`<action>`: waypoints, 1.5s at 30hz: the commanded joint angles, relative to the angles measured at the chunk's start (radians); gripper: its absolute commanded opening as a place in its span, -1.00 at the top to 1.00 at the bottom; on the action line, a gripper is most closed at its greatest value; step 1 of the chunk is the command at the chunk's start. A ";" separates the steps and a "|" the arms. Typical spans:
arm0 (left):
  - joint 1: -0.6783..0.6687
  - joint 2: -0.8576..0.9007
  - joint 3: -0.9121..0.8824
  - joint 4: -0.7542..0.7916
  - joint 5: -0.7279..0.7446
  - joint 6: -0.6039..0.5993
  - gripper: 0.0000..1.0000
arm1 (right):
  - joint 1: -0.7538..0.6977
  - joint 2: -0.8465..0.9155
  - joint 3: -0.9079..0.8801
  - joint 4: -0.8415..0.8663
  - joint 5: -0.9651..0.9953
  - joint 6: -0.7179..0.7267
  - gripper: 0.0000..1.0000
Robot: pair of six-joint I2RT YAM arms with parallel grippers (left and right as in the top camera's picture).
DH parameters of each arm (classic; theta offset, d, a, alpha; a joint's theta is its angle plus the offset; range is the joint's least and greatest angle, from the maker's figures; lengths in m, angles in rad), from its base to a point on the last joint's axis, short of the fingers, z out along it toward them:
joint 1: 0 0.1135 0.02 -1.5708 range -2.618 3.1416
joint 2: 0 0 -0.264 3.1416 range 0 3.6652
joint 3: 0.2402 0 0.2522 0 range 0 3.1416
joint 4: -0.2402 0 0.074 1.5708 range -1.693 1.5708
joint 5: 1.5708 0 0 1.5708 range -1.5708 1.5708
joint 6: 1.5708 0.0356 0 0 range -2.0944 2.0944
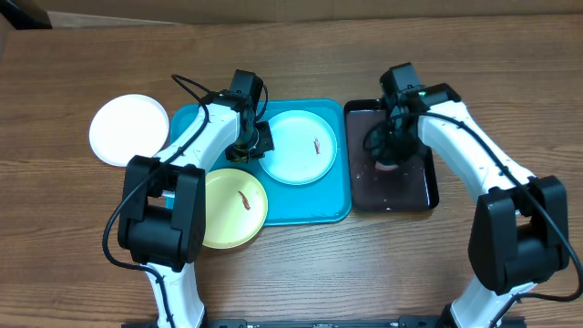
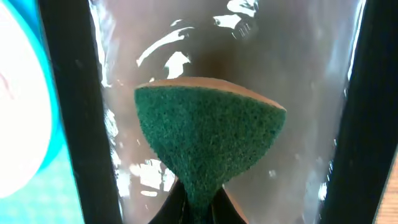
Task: Clean dirty plates on tray and stack at the side
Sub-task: 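Lift the sponge with the right gripper toward the light-blue plate, then scrub the light-blue plate with the sponge in the right gripper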
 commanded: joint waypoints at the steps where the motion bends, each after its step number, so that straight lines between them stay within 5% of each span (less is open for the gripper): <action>1: 0.013 -0.006 -0.006 -0.016 -0.056 -0.047 0.92 | 0.024 -0.014 -0.039 0.054 0.038 0.008 0.93; 7: 0.013 -0.006 -0.006 -0.016 -0.055 -0.056 0.92 | 0.025 -0.015 -0.039 0.055 0.056 0.003 0.93; 16: 0.013 -0.006 -0.006 -0.015 -0.055 -0.056 0.92 | 0.069 -0.016 0.279 -0.162 0.050 0.004 0.93; 25: 0.013 -0.006 -0.006 -0.016 -0.055 -0.056 0.91 | 0.222 0.001 0.306 -0.042 -0.002 0.008 0.93; 38: 0.013 -0.006 -0.006 -0.023 -0.055 -0.056 0.92 | 0.412 0.176 0.306 0.036 0.424 0.109 0.93; 45: 0.013 -0.006 -0.006 -0.024 -0.055 -0.056 0.92 | 0.412 0.264 0.306 0.054 0.429 0.114 0.93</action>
